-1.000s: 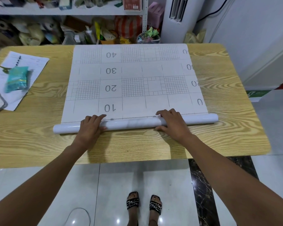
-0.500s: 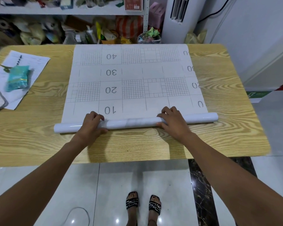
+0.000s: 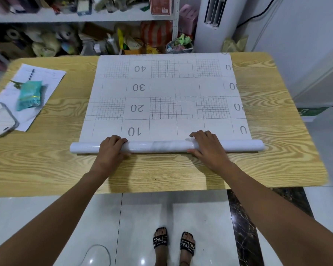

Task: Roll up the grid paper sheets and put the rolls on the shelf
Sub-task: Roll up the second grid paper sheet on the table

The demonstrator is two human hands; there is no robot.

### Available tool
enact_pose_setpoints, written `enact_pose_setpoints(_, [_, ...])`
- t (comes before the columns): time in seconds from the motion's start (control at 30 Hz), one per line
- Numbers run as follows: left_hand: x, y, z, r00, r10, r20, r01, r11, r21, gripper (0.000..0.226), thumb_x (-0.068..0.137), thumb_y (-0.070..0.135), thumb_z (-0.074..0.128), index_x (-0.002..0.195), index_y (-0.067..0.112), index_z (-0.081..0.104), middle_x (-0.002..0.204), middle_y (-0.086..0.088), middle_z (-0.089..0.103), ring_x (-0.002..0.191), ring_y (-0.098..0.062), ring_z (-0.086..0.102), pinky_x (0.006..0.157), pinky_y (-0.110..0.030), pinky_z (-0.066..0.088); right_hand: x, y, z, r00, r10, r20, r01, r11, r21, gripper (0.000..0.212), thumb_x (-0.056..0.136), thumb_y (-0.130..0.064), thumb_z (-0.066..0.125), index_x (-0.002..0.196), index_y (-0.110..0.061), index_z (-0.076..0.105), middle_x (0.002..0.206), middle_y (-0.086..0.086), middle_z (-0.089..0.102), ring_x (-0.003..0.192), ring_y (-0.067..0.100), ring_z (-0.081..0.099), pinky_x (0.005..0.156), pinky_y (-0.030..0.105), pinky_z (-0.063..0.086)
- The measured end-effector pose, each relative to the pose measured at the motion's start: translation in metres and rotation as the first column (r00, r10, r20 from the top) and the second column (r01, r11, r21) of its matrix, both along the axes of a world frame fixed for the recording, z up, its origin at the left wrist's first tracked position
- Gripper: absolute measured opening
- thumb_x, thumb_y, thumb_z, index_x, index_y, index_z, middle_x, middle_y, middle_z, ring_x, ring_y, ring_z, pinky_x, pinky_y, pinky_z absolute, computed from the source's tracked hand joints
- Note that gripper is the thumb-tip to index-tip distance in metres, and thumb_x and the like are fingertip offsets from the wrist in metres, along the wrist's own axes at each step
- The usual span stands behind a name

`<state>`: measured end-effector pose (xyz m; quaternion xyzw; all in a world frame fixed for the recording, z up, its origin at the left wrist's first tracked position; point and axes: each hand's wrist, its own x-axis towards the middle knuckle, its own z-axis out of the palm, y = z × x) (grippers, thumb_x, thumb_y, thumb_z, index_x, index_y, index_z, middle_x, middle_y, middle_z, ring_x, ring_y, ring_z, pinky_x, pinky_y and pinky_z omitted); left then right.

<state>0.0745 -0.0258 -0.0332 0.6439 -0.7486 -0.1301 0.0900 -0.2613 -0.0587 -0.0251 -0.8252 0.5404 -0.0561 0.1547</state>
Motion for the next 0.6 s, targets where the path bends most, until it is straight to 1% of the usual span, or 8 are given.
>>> enact_pose_setpoints(0.07, [0.002, 0.001, 0.001, 1.0, -0.019, -0.013, 0.02, 0.999, 0.032, 0.051, 0.059, 0.011, 0.083, 0.104, -0.001, 0.061, 0.094, -0.02, 0.058, 0.08, -0.038, 0.053, 0.072, -0.046, 0.043, 0.0, 0.0, 0.001, 1.0, 0.005, 0.002, -0.005, 1.0, -0.025, 0.064, 0.082, -0.062, 0.033, 0.117, -0.011, 0.053, 0.112, 0.003, 0.056, 0.095, 0.024, 0.049, 0.085, 0.035, 0.038])
enact_pose_setpoints(0.17, [0.004, -0.003, 0.003, 0.998, -0.016, -0.056, 0.017, 1.0, 0.026, 0.048, 0.061, -0.002, 0.079, 0.106, -0.002, 0.061, 0.093, -0.02, 0.059, 0.081, -0.039, 0.054, 0.072, -0.045, 0.043, -0.001, 0.0, -0.001, 0.999, 0.027, -0.045, -0.029, 0.998, -0.058, 0.064, 0.08, -0.065, 0.036, 0.113, -0.012, 0.055, 0.107, 0.002, 0.056, 0.092, 0.023, 0.05, 0.083, 0.035, 0.038])
enact_pose_setpoints(0.23, [0.003, -0.006, 0.004, 0.997, 0.007, -0.082, -0.005, 0.999, 0.032, 0.049, 0.065, -0.002, 0.076, 0.111, -0.003, 0.058, 0.096, -0.022, 0.06, 0.084, -0.04, 0.055, 0.075, -0.045, 0.042, -0.002, 0.0, -0.003, 0.998, 0.034, -0.059, -0.038, 0.997, -0.064, 0.064, 0.079, -0.066, 0.041, 0.112, -0.013, 0.055, 0.107, 0.002, 0.055, 0.092, 0.023, 0.05, 0.082, 0.035, 0.039])
enact_pose_setpoints(0.3, [-0.002, -0.007, 0.006, 0.993, 0.044, -0.109, -0.037, 0.997, 0.063, 0.05, 0.07, 0.002, 0.074, 0.116, -0.003, 0.055, 0.099, -0.021, 0.062, 0.09, -0.039, 0.055, 0.08, -0.045, 0.041, -0.003, -0.001, -0.004, 0.998, 0.029, -0.056, -0.033, 0.997, -0.071, 0.062, 0.077, -0.063, 0.05, 0.113, -0.012, 0.055, 0.109, 0.003, 0.055, 0.095, 0.024, 0.049, 0.084, 0.035, 0.039])
enact_pose_setpoints(0.37, [-0.005, -0.006, 0.008, 0.99, 0.065, -0.129, -0.055, 0.996, 0.075, 0.038, 0.076, 0.009, 0.07, 0.111, -0.002, 0.057, 0.097, -0.02, 0.063, 0.089, -0.038, 0.055, 0.081, -0.044, 0.042, -0.005, -0.001, -0.004, 0.999, 0.025, -0.045, -0.029, 0.996, -0.083, 0.061, 0.076, -0.058, 0.06, 0.114, -0.011, 0.057, 0.113, 0.004, 0.054, 0.099, 0.025, 0.048, 0.086, 0.036, 0.039])
enact_pose_setpoints(0.43, [-0.006, -0.004, 0.009, 0.99, 0.055, -0.129, -0.045, 0.996, 0.08, 0.03, 0.079, 0.02, 0.059, 0.103, 0.001, 0.06, 0.092, -0.017, 0.064, 0.084, -0.035, 0.056, 0.078, -0.043, 0.042, -0.007, -0.003, -0.004, 0.999, 0.019, -0.036, -0.022, 0.997, -0.076, 0.06, 0.075, -0.054, 0.067, 0.115, -0.011, 0.058, 0.116, 0.005, 0.054, 0.101, 0.026, 0.047, 0.088, 0.037, 0.038])
enact_pose_setpoints(0.53, [-0.005, -0.001, 0.006, 0.997, 0.011, -0.08, -0.006, 0.998, 0.062, 0.036, 0.081, 0.031, 0.046, 0.1, 0.004, 0.062, 0.091, -0.012, 0.065, 0.086, -0.033, 0.057, 0.08, -0.043, 0.04, -0.009, -0.005, -0.007, 1.0, -0.003, 0.0, 0.003, 1.0, -0.03, 0.057, 0.077, -0.049, 0.068, 0.119, -0.013, 0.057, 0.116, 0.005, 0.053, 0.102, 0.025, 0.046, 0.088, 0.035, 0.035])
enact_pose_setpoints(0.6, [-0.003, -0.001, 0.003, 0.999, -0.016, -0.039, 0.017, 1.0, 0.026, 0.044, 0.082, 0.036, 0.039, 0.102, 0.004, 0.062, 0.1, -0.013, 0.064, 0.093, -0.035, 0.053, 0.081, -0.046, 0.041, -0.01, -0.007, -0.006, 0.998, -0.032, 0.057, 0.032, 0.999, 0.005, 0.055, 0.077, -0.044, 0.07, 0.121, -0.014, 0.055, 0.114, 0.003, 0.054, 0.103, 0.023, 0.046, 0.087, 0.032, 0.033])
